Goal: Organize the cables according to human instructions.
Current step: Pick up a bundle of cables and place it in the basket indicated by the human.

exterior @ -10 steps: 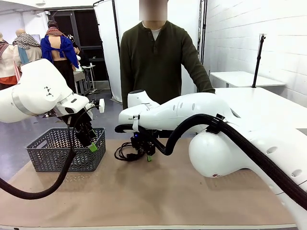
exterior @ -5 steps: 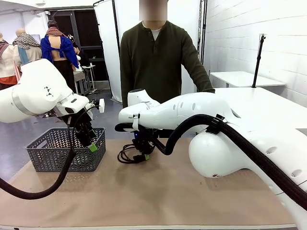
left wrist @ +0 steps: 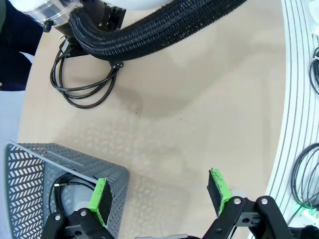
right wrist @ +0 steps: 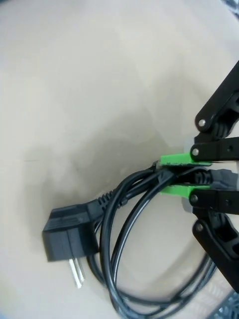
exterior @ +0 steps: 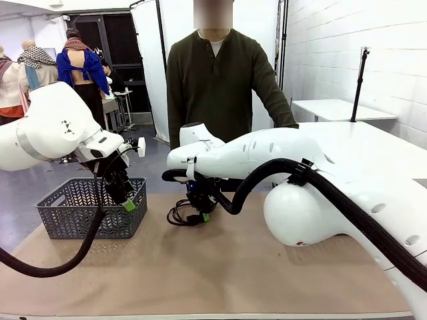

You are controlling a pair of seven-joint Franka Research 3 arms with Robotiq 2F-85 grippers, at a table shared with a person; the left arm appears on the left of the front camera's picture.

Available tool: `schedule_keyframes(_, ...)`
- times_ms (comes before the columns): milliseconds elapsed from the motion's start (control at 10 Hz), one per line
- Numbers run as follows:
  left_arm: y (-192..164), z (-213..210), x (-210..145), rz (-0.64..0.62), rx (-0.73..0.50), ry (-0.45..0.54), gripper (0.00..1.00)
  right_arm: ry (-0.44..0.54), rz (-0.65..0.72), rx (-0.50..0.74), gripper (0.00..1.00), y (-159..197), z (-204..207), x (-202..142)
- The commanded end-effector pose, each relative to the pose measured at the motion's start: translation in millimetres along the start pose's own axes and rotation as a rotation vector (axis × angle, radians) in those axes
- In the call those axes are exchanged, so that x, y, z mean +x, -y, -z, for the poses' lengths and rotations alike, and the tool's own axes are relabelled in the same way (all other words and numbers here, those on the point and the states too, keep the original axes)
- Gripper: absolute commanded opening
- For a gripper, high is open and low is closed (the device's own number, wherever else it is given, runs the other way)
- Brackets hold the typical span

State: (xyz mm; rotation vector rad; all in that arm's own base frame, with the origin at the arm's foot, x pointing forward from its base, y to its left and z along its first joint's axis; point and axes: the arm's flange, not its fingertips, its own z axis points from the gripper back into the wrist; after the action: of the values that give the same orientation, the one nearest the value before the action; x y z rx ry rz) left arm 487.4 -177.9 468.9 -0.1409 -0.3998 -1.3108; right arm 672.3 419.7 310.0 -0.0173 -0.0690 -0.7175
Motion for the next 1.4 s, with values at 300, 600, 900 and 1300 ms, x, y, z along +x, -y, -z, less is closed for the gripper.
schedule_keyframes(300, 0, -1, 0, -0.001, 0.002, 0.000, 1.00, -0.025, -0.120, -0.010, 0.00, 22, -76, 43)
schedule_keyframes(600, 0, -1, 0, -0.001, 0.002, 0.000, 1.00, -0.126, -0.475, -0.074, 0.00, 47, -123, 80)
schedule_keyframes(900, 0, -1, 0, -0.001, 0.002, 0.000, 1.00, -0.156, -0.745, -0.112, 0.00, 66, -144, 110)
schedule_keyframes(1300, 0, -1, 0, -0.001, 0.002, 0.000, 1.00, -0.169, -0.818, -0.099, 0.00, 95, -138, 108)
